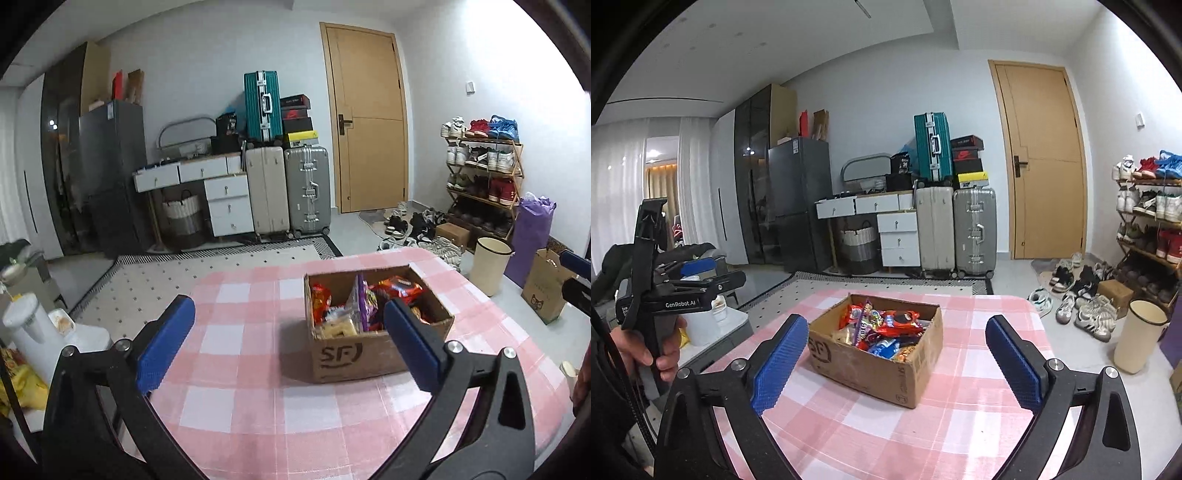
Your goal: Organize snacks
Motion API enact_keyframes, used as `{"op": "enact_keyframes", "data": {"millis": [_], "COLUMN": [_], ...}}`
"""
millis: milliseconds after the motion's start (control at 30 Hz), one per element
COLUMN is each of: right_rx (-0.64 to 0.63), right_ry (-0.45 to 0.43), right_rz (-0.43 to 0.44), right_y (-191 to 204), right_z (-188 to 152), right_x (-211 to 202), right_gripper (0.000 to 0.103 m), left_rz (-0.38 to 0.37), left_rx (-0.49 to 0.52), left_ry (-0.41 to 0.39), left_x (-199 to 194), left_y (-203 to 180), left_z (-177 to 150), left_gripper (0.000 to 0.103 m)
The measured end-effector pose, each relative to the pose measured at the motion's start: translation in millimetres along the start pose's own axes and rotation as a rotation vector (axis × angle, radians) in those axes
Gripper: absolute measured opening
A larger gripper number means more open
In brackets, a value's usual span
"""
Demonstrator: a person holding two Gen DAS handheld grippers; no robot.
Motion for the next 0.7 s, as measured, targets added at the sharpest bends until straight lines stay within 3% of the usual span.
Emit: {"op": "enact_keyframes", "data": {"millis": [133,467,567,700], "right_rx": [-0.029,-0.032,-0.053,-0.051], "right_ry": [-0.014,-0.043,-0.04,-0.017], "right_rz": [-0.058,-0.069,-0.071,-0.076], "right_y": [-11.8,-34.5,-39.0,-47.8], "right_z": [-16.0,-54.4,-64.5,-81.6], "right_x": [4.0,25.1,33.5,51.0], "right_gripper": [0.101,0.101,0.101,0.101], "left_rz": [-0.009,0.014,0.049,0.045], "left_rx": [-0.052,-0.155,-0.136,-0.122], "left_ry": [0.017,0.034,0.0,0.011], "left_x": [9.5,59.4,67.2,82.2], "left_y": [2.2,5.3,1.5,-7.9], "left_z": [-26.7,-100.0,-111.6,-125.7], "left_gripper": [0.102,0.102,0.102,0.102]}}
Point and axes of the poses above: each gripper's, at about its wrist camera, not at the fingertips, and x roughly the way its jaws point, y to its left, z to its top, the point moved 8 cm from there along x, roughly the way its jaws point, and after that the axes turned 15 degrees about x, right-handed, at the moved point
